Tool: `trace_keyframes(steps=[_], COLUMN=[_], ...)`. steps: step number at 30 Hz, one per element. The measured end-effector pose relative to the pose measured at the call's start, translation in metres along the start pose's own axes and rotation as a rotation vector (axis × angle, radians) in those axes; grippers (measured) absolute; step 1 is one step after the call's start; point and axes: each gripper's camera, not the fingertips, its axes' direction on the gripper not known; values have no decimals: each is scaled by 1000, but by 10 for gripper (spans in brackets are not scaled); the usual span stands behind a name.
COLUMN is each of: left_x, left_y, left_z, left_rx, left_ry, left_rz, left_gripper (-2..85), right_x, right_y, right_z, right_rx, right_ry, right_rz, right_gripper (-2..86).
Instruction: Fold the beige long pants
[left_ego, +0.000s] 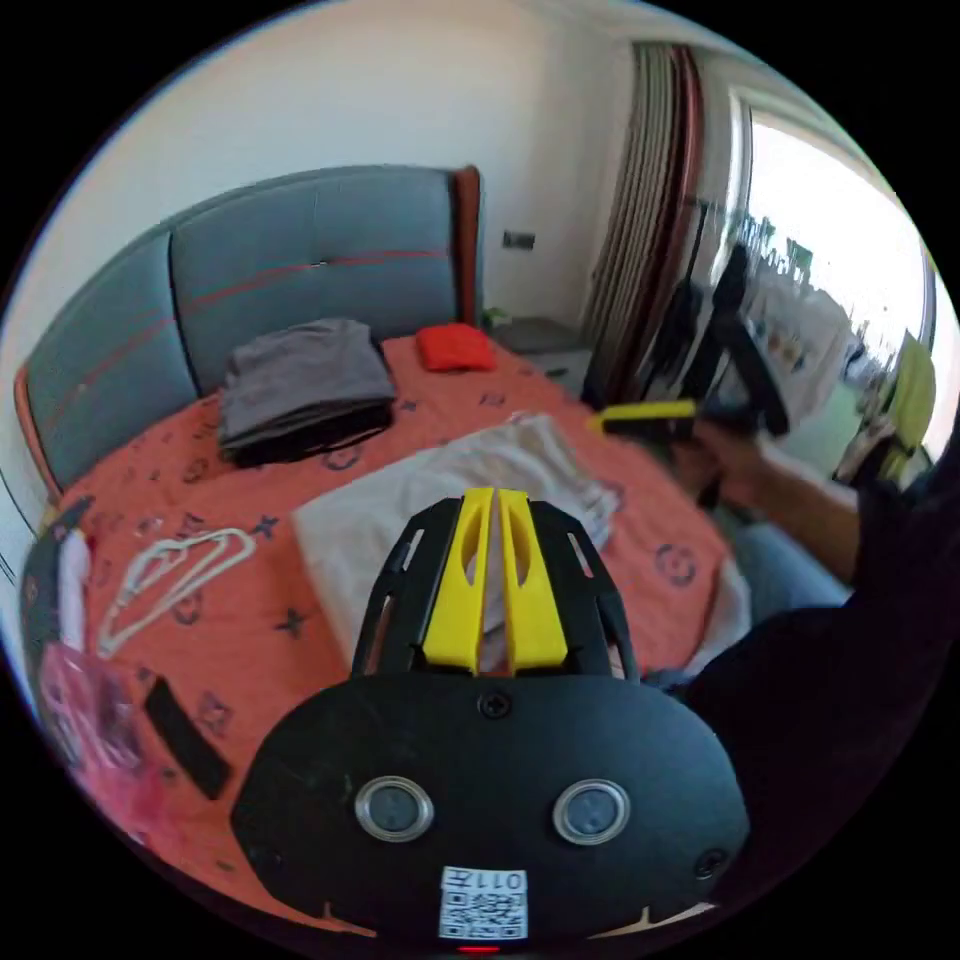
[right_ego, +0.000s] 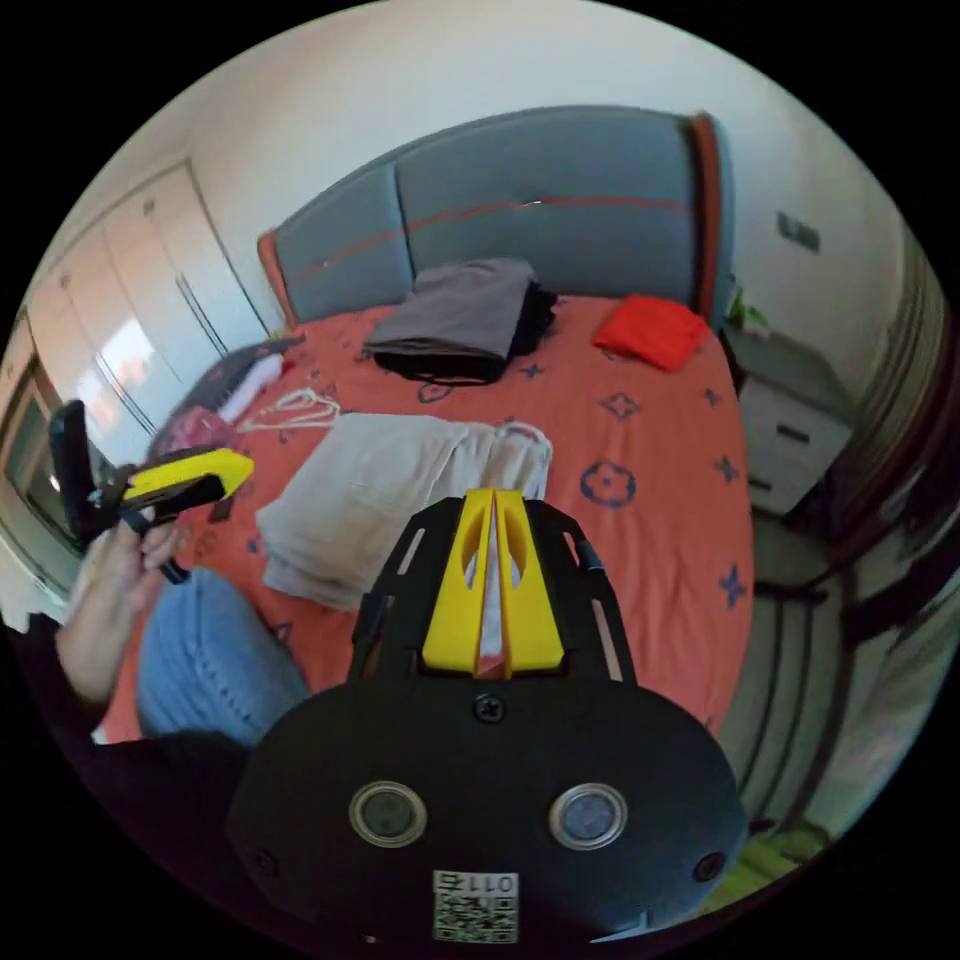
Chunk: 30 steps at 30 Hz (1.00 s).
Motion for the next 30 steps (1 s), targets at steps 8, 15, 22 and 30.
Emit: trace_keyframes(steps=[8,15,22,30], left_x=[-6,16,-47,-135], left_y=[39,42,24,-24], left_z=[107,148,72,197], left_rx=[-381,-455,10,-333], left_ry=[-136,-191,-194,-97], left_rz=[191,346,40,-159], left_gripper=[3,3,37,133], right_x=[14,31,-16,-83], right_y=[-54,-44,-24,41], right_z=[127,138,32,86], right_rx=[-317,-280,0,-155], right_ry=[116,12,-136,53], right_rz=[-13,96,-62,-154], right_gripper=[6,7,6,14])
